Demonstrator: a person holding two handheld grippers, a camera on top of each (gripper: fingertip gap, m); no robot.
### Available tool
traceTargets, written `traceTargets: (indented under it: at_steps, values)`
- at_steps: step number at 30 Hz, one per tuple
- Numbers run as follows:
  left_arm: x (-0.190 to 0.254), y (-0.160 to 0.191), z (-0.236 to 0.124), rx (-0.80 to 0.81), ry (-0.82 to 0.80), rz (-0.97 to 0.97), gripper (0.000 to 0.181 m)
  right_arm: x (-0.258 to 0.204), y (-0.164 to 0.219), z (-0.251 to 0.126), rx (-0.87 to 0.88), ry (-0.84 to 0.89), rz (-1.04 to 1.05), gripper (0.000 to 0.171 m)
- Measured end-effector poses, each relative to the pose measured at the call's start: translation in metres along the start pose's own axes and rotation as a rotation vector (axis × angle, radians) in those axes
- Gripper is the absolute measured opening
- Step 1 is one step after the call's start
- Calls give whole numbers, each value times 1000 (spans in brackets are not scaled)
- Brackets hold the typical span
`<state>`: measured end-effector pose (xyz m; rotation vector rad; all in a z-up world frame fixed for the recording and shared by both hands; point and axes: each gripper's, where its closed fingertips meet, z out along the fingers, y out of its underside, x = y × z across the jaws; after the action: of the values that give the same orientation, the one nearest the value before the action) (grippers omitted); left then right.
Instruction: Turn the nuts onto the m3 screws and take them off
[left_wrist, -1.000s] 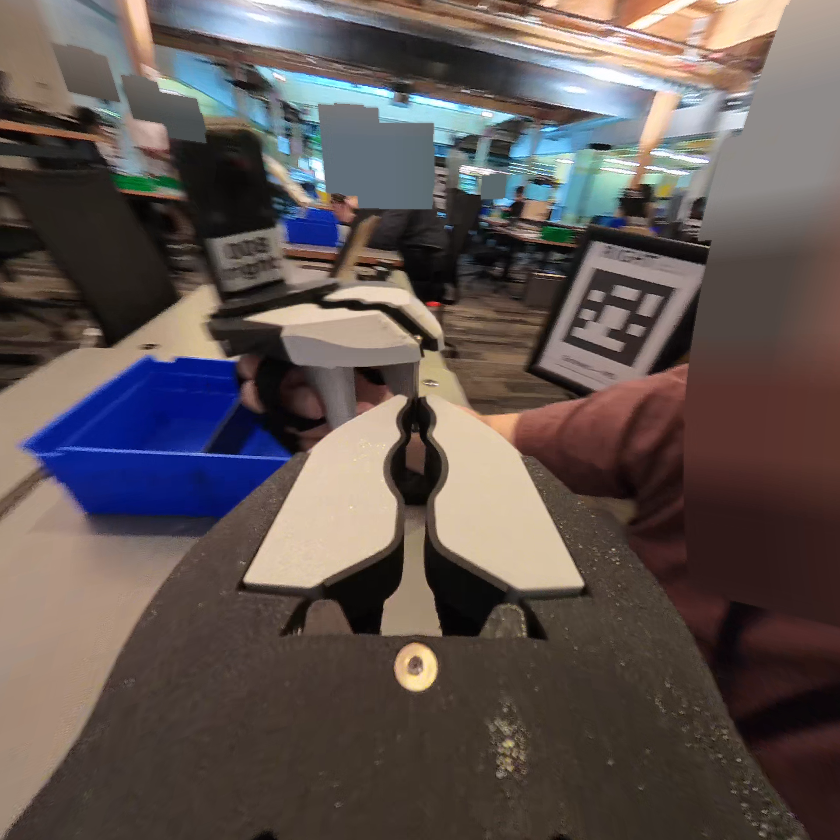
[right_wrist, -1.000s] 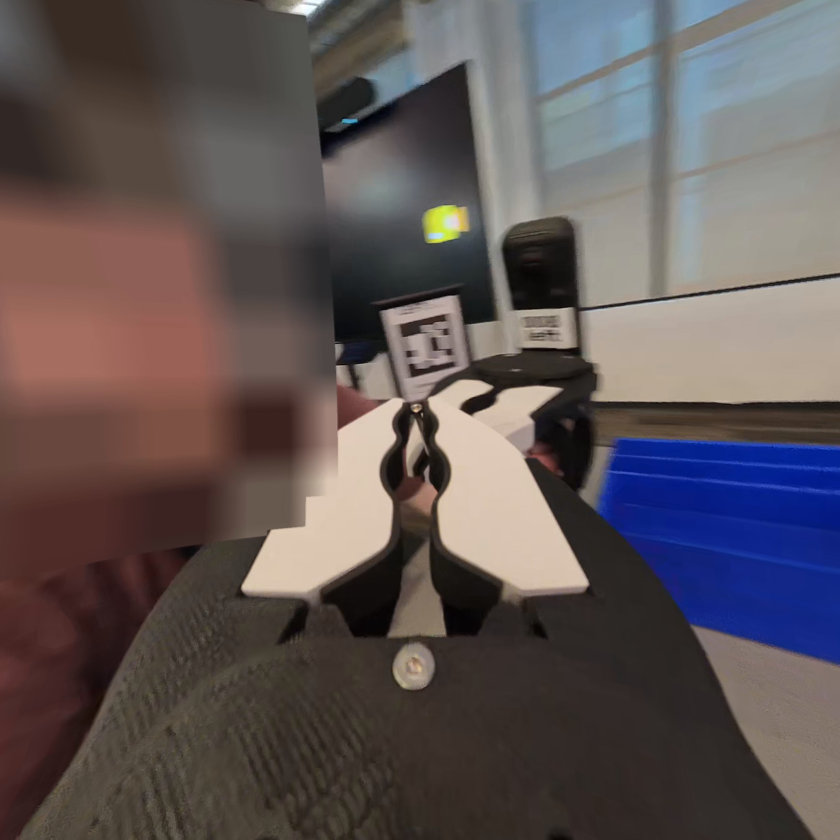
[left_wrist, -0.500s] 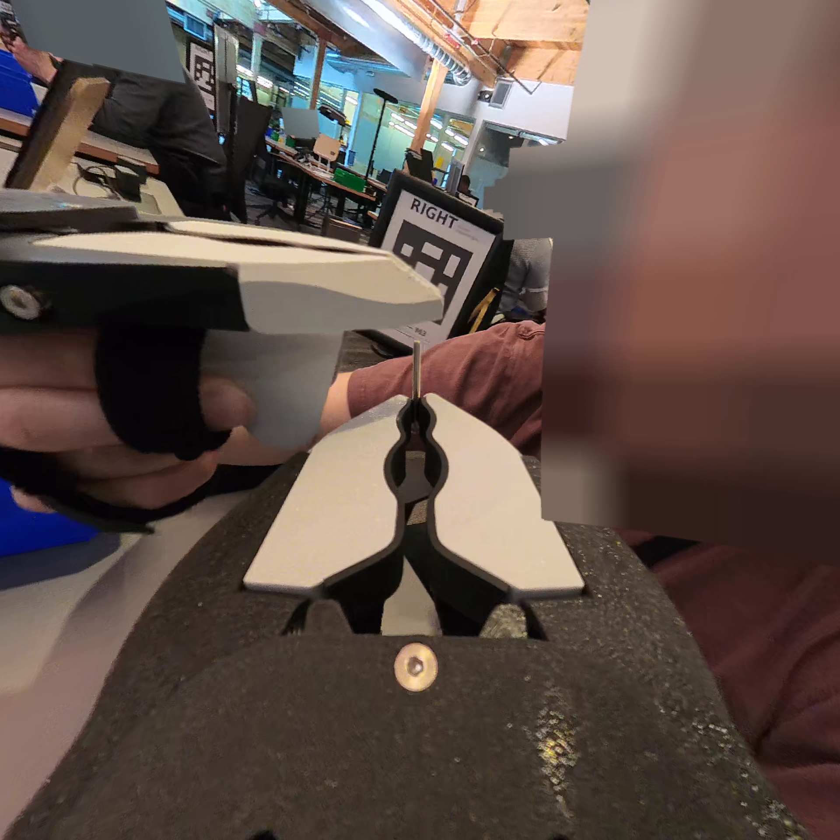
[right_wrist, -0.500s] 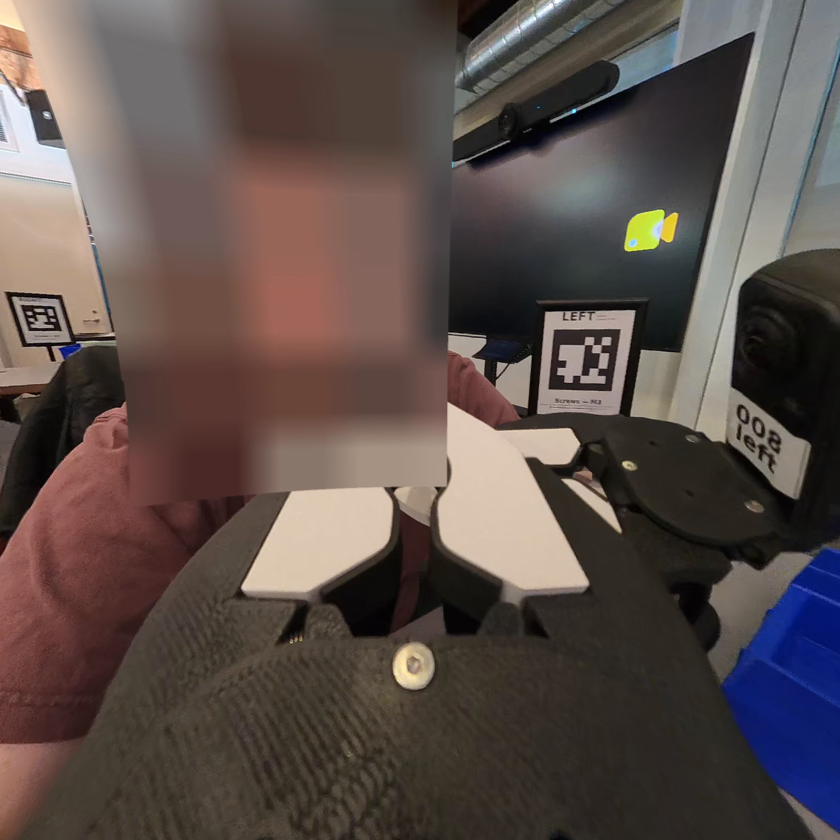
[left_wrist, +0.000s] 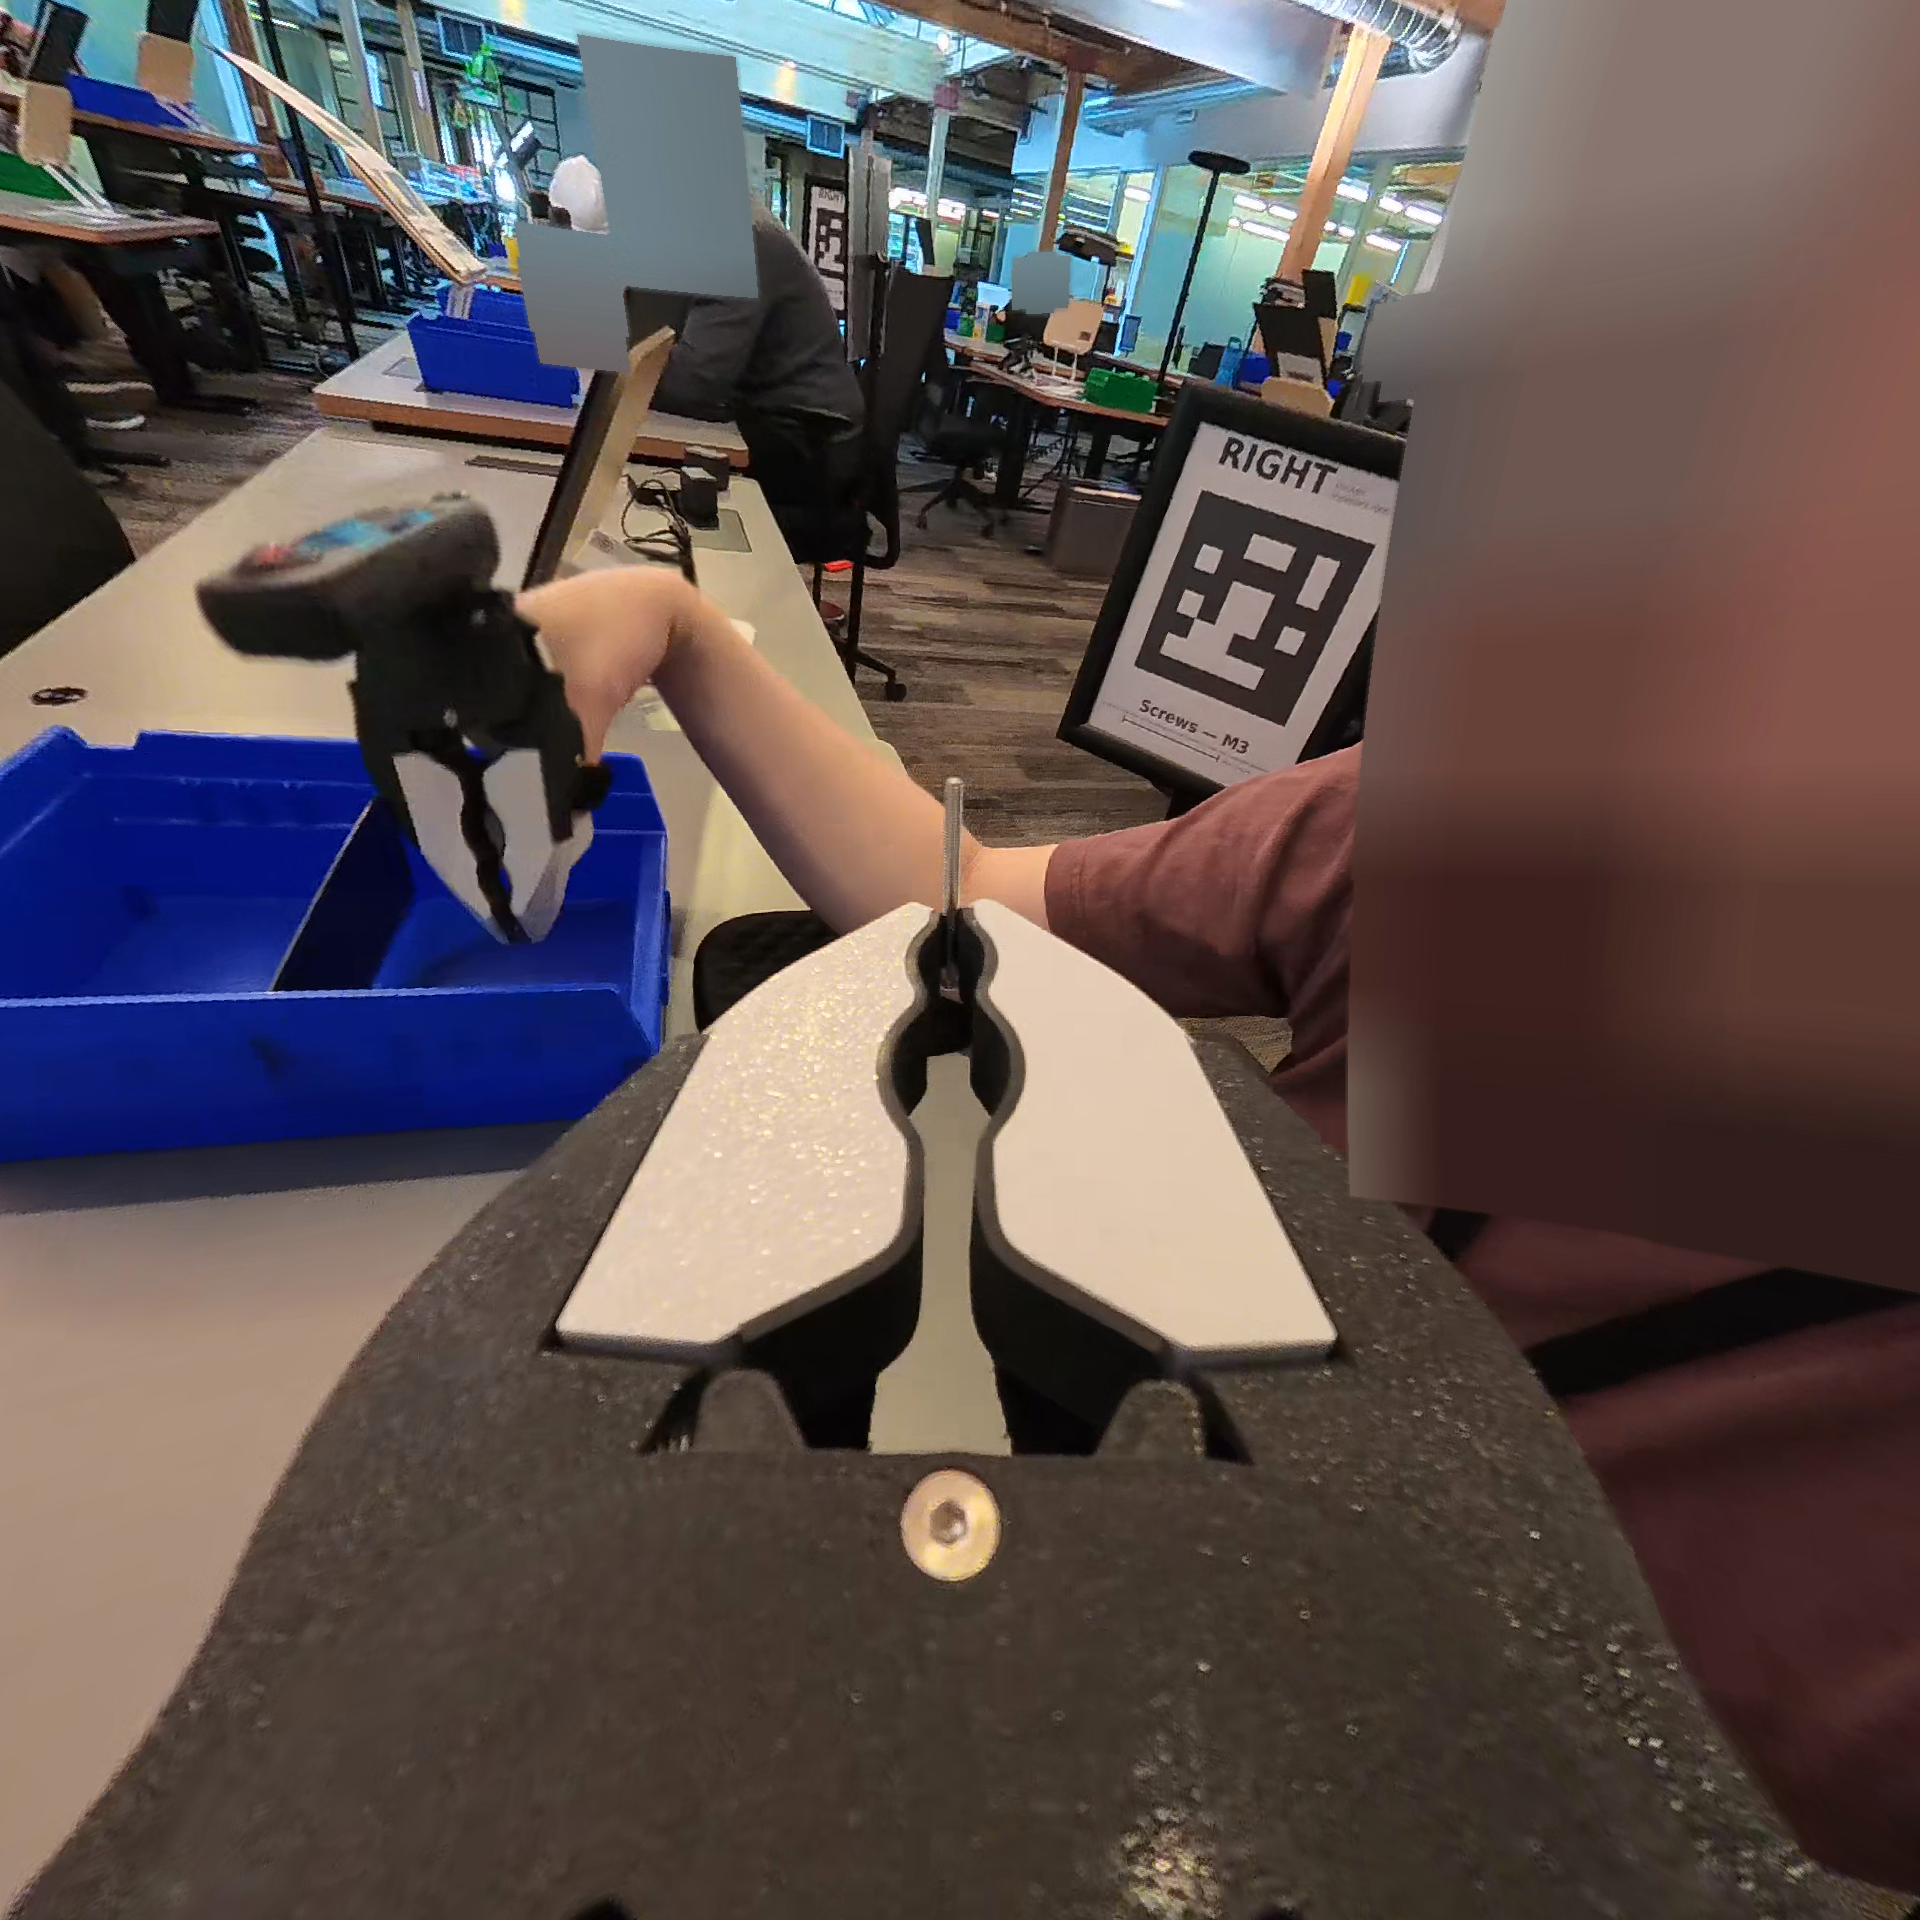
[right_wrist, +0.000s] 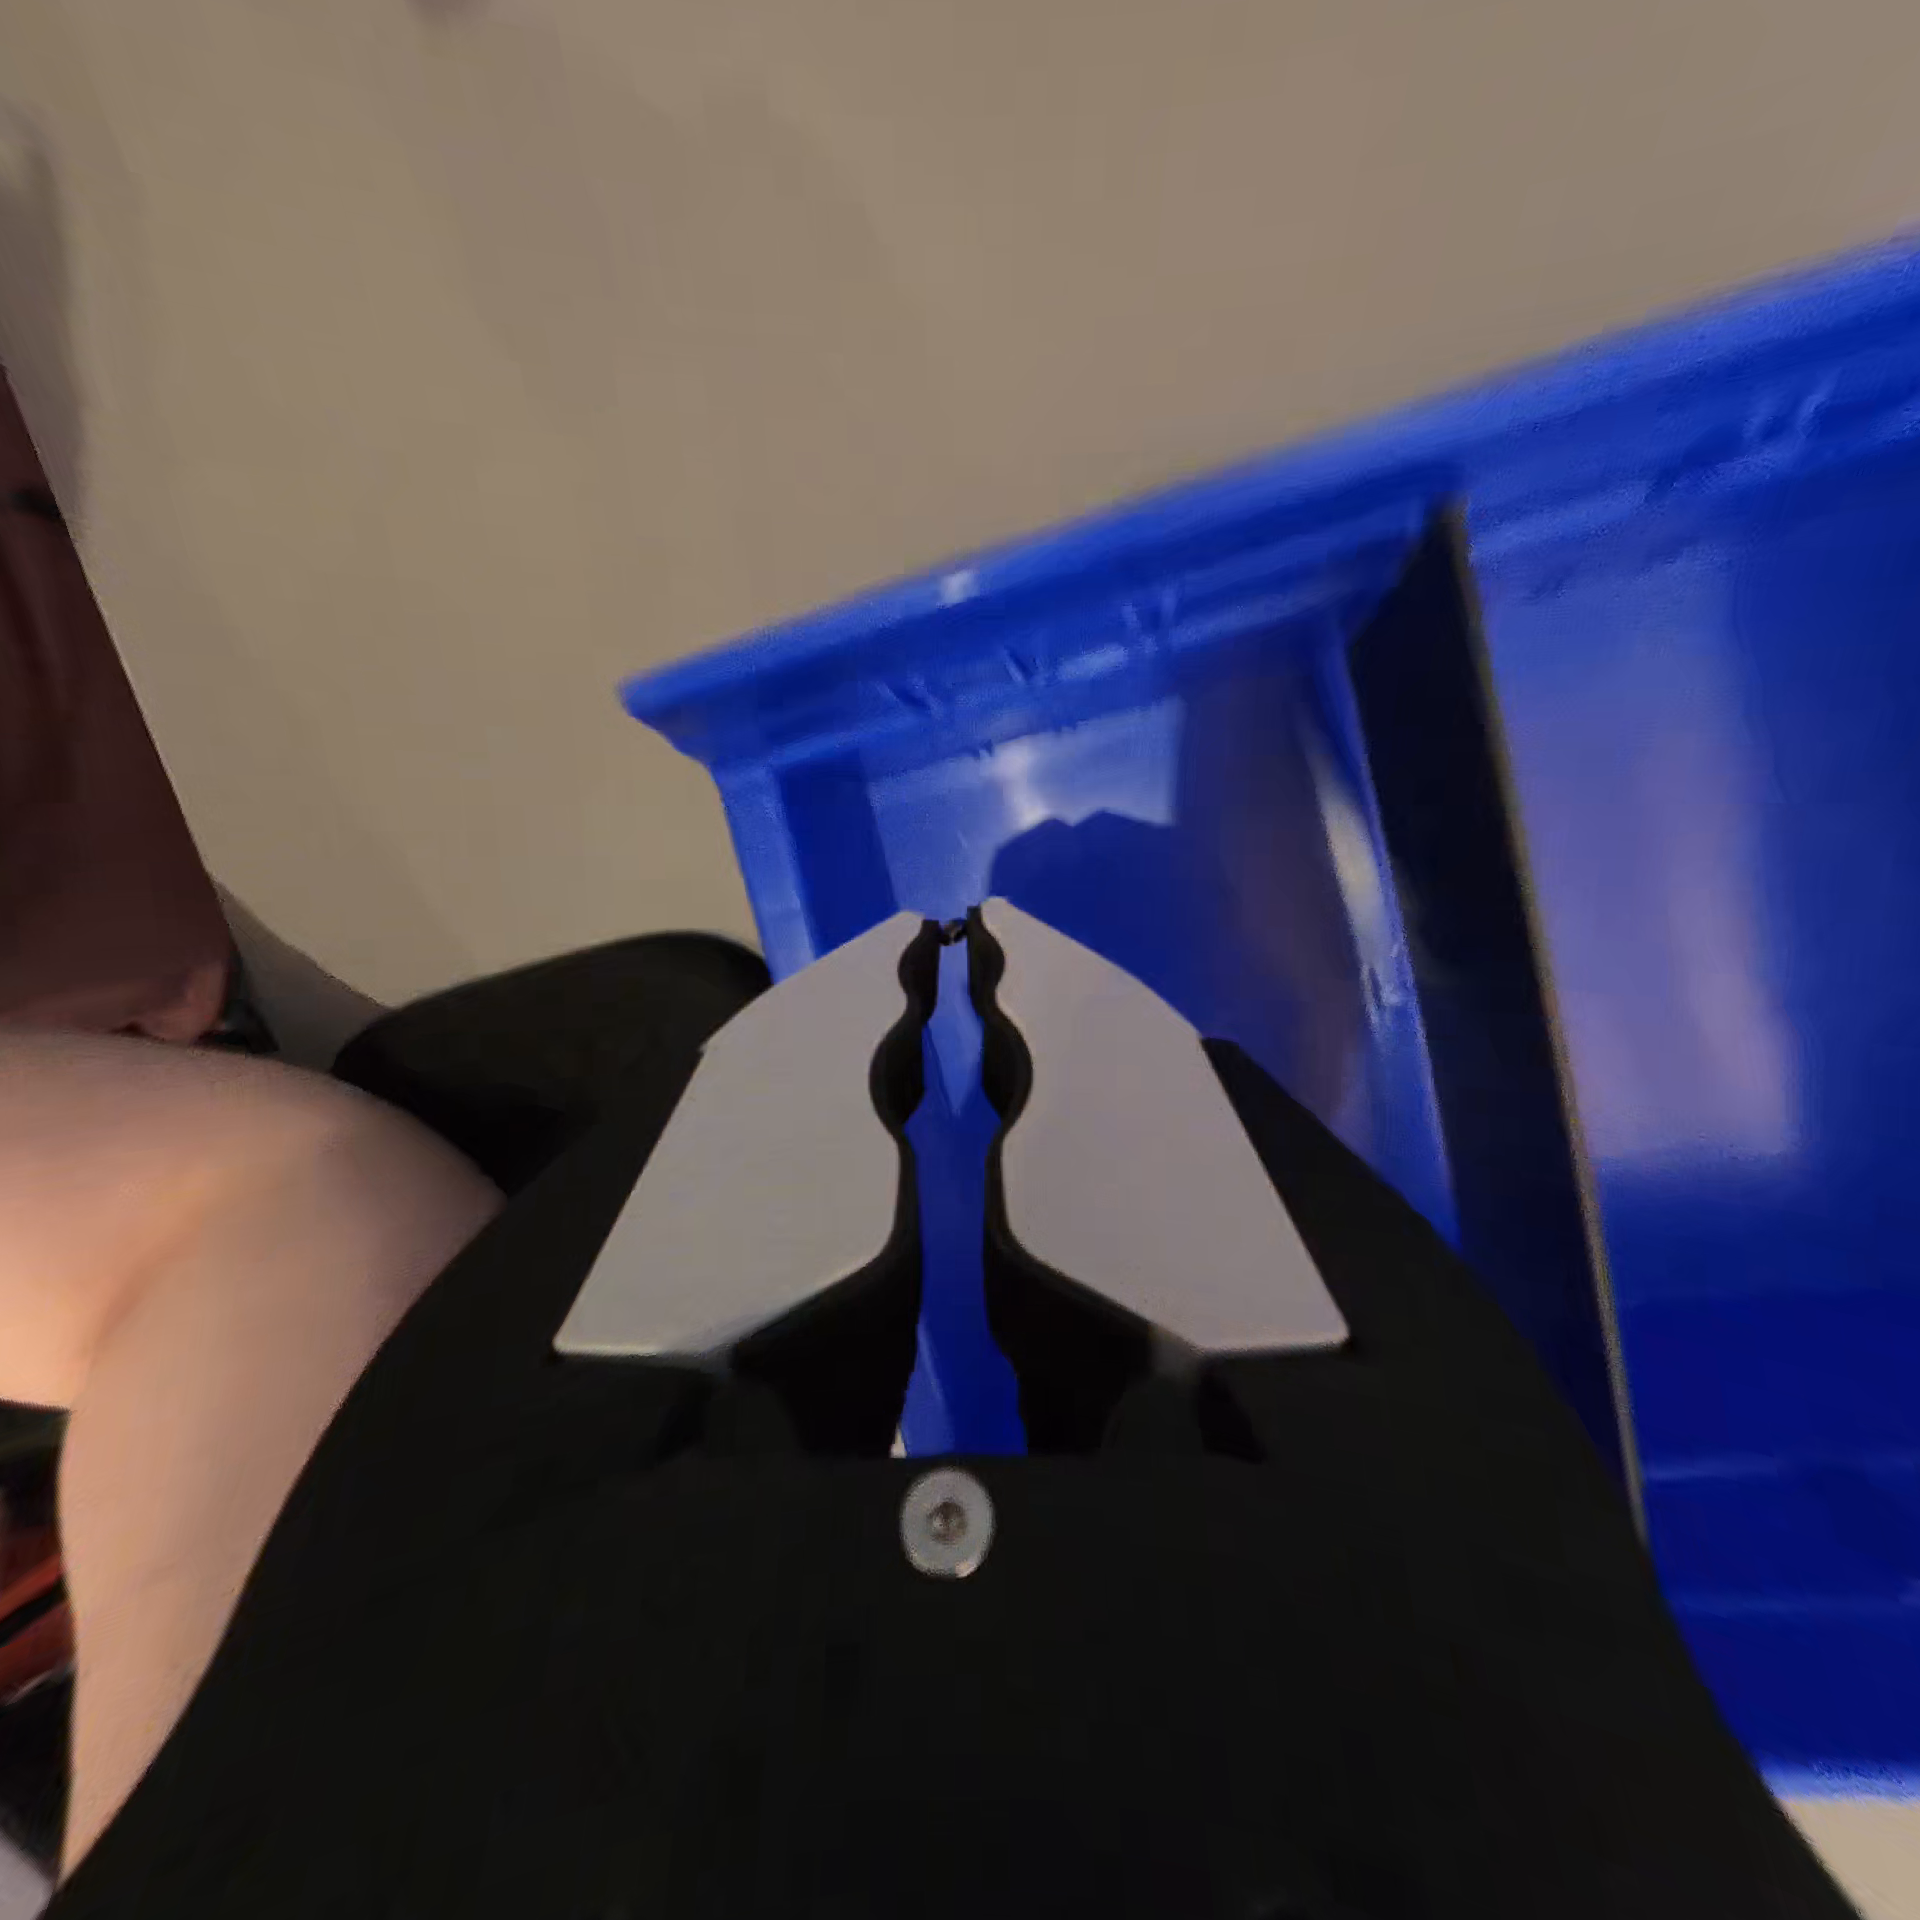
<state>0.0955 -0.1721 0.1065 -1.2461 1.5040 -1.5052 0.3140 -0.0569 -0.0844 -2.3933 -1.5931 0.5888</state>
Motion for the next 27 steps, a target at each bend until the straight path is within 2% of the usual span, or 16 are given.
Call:
traceTargets:
  at_steps: [3, 7, 9, 15, 17, 21, 24, 27]
  values:
    - [0, 1, 0, -4, -2, -2, 2, 14, 19, 21, -79, -42, 61, 6]
    - [-3, 3, 1, -15, -13, -1, 2, 16, 22, 32, -83, -117, 138, 7]
    - [-6, 5, 2, -21, -24, -5, 2, 16, 18, 29, -52, -137, 190, 21]
    - [-9, 1, -1, -5, -61, 12, 2, 14, -6, -5, 142, -51, 100, 28]
    - [-15, -2, -3, 10, -118, 41, 2, -1, -32, -26, 272, -14, -55, 28]
    - [-37, -5, -11, 31, -279, 96, 2, -66, -119, -83, 665, 35, -445, 27]
    - [-48, -7, -16, 48, -355, 108, 2, -107, -185, -116, 948, 8, -500, 27]
    - [-52, -10, -20, 81, -370, 85, 2, -146, -226, -127, 1152, -204, -457, 26]
